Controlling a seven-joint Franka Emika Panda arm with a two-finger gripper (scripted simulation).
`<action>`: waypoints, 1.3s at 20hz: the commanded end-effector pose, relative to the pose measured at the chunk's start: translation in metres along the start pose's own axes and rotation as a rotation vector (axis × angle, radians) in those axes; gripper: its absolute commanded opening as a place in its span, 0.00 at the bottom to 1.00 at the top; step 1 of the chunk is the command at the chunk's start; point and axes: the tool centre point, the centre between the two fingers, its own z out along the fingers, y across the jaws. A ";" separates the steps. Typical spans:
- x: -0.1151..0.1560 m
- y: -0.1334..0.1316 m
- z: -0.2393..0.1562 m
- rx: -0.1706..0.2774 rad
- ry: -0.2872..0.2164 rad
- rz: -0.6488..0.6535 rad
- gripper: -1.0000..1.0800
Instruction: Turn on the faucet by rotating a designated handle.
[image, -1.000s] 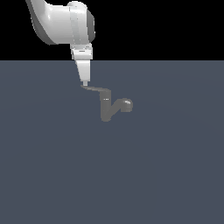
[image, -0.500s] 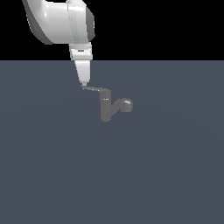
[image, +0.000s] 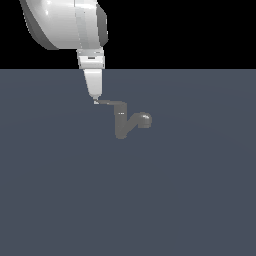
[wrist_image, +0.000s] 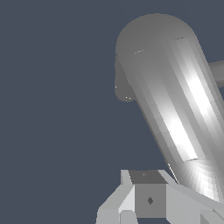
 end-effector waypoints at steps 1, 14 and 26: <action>-0.001 0.008 0.000 -0.004 0.000 0.001 0.00; 0.000 0.034 -0.001 0.000 0.000 -0.001 0.00; 0.023 0.070 -0.001 -0.002 0.000 0.000 0.00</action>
